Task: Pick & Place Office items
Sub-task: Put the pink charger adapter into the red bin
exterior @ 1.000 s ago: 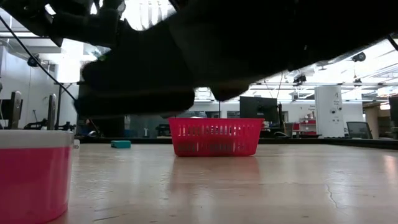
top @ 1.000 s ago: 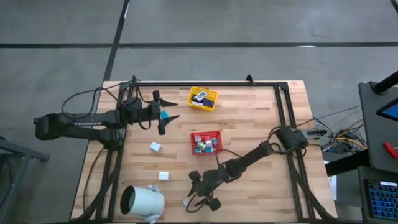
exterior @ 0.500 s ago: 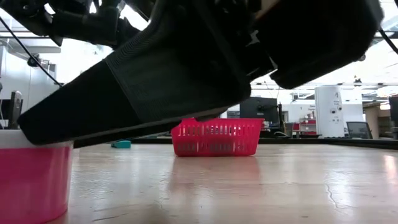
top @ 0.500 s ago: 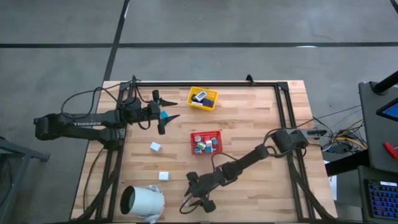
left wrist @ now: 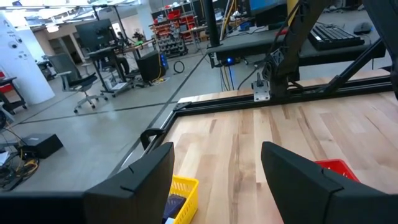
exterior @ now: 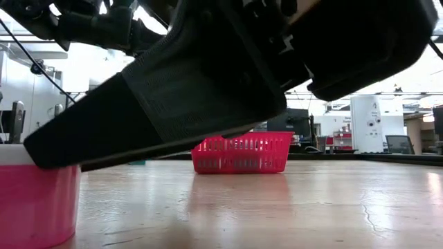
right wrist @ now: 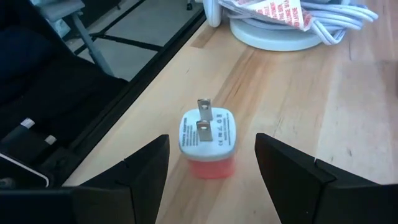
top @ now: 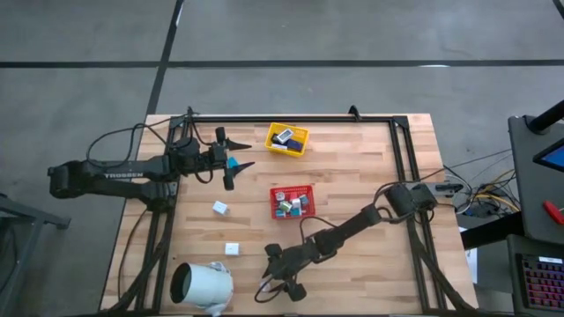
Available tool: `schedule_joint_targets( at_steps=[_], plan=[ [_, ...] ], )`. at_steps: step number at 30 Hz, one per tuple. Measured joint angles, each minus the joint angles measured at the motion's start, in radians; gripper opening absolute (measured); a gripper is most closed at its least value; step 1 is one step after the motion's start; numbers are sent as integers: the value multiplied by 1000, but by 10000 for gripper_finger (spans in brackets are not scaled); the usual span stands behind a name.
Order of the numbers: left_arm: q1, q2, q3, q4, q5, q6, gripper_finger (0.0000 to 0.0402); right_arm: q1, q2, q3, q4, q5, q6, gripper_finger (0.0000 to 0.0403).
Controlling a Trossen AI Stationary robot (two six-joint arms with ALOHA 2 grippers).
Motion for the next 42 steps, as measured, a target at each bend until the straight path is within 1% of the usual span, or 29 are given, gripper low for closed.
schedule_joint_targets(
  at_steps=[14, 24, 30, 35, 41, 42],
  plan=[
    [0, 0, 0, 3, 0, 0, 245, 8, 39, 31, 13, -1, 23, 233],
    [1, 0, 0, 4, 0, 0, 245, 9, 43, 33, 13, 0, 29, 233],
    [1, 0, 0, 4, -3, 0, 245, 9, 43, 33, 13, 31, 29, 230],
    [1, 0, 0, 4, -3, 0, 245, 9, 43, 33, 16, 30, 29, 198],
    [2, 0, 0, 7, -3, 0, 245, 9, 43, 33, 24, 28, 13, 126],
    [2, 0, 0, 7, -3, 0, 245, 9, 43, 33, 24, 28, 7, 121]
  ],
)
